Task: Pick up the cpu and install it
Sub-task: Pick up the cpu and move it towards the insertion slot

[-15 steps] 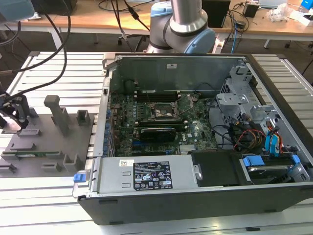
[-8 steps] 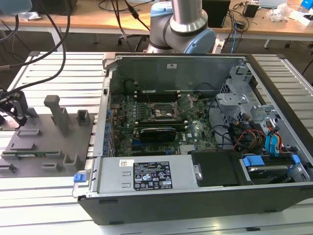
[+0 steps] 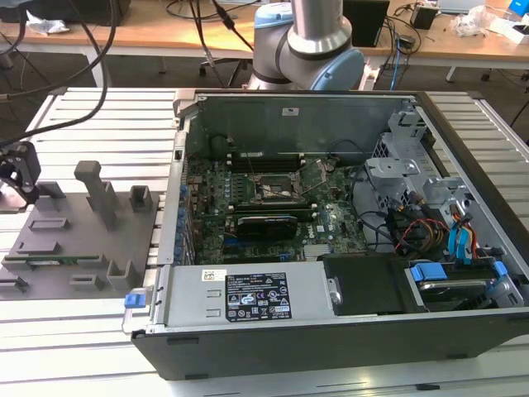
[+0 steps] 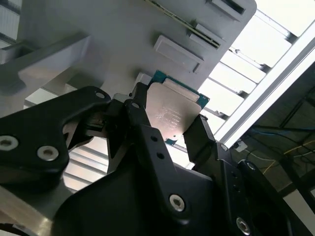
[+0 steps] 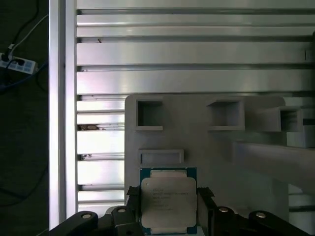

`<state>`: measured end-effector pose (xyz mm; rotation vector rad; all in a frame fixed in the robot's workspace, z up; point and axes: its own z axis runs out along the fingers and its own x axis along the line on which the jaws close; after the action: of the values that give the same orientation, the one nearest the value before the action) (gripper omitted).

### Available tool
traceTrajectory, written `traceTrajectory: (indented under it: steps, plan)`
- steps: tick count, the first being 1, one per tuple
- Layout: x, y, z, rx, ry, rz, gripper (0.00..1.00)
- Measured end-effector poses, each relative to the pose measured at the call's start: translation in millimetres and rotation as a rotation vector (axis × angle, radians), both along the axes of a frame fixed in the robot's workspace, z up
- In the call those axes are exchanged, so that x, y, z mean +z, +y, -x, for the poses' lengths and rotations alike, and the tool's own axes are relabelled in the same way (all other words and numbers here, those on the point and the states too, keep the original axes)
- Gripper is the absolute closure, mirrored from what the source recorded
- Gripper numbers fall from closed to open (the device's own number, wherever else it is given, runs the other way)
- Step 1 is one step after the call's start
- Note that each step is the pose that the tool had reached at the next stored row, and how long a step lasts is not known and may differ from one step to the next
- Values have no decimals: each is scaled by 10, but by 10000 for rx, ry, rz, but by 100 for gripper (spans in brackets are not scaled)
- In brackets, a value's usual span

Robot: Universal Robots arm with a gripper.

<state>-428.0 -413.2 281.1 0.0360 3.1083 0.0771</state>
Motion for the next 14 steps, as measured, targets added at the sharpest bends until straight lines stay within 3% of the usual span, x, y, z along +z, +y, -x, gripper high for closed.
traceTrajectory:
  steps: [4,14]
  plan:
    - [85,3,0,-1,-5,0,45]
    - [426,32,1,-1,-68,0,45]
